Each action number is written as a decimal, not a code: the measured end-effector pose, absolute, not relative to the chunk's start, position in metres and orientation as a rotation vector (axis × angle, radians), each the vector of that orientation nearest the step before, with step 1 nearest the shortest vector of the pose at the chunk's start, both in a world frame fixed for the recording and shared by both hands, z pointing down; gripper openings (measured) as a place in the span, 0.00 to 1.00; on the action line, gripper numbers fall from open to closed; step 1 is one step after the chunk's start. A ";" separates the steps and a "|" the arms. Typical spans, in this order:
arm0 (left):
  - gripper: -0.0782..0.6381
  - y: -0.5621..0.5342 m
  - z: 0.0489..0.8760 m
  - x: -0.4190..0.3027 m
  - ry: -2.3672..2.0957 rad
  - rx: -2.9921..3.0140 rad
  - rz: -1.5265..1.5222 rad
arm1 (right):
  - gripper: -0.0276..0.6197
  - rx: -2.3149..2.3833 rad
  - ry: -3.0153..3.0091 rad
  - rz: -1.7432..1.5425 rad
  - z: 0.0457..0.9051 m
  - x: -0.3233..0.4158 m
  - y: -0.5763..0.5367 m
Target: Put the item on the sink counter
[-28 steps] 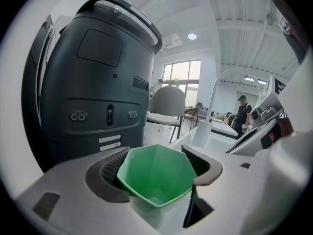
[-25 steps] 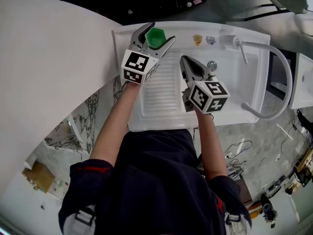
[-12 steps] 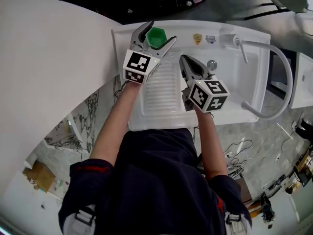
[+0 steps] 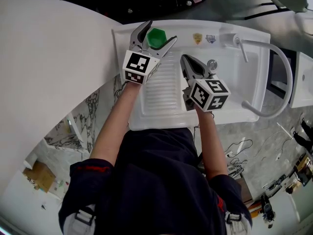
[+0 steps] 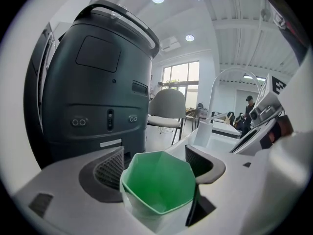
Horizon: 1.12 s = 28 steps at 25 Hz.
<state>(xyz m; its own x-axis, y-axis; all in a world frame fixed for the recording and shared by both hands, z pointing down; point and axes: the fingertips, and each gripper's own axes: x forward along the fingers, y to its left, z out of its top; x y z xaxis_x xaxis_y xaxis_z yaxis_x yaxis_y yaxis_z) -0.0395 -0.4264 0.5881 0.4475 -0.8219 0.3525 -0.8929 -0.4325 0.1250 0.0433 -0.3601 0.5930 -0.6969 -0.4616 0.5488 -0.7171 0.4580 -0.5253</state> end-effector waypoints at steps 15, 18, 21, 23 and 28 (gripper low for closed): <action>0.64 -0.419 0.571 -0.042 -1.488 2.442 0.357 | 0.10 1.017 -2.395 1.074 0.583 0.044 -0.353; 0.64 -0.418 0.560 -0.044 -1.498 2.457 0.344 | 0.10 1.030 -2.401 1.069 0.578 0.046 -0.352; 0.64 -0.415 0.552 -0.043 -1.490 2.472 0.342 | 0.10 1.045 -2.403 1.066 0.574 0.049 -0.349; 0.64 -0.413 0.547 -0.042 -1.483 2.481 0.335 | 0.10 1.050 -2.406 1.061 0.572 0.050 -0.347; 0.64 -0.407 0.529 -0.039 -1.478 2.513 0.304 | 0.10 1.057 -2.416 1.040 0.565 0.051 -0.341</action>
<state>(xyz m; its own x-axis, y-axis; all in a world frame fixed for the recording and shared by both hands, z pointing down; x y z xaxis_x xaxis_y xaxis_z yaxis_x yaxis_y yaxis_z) -0.0388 -0.4065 0.5294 0.4758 -0.8334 0.2812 -0.8767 -0.4750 0.0757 0.0510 -0.3409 0.5646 -0.6819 -0.5098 0.5246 -0.7314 0.4656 -0.4983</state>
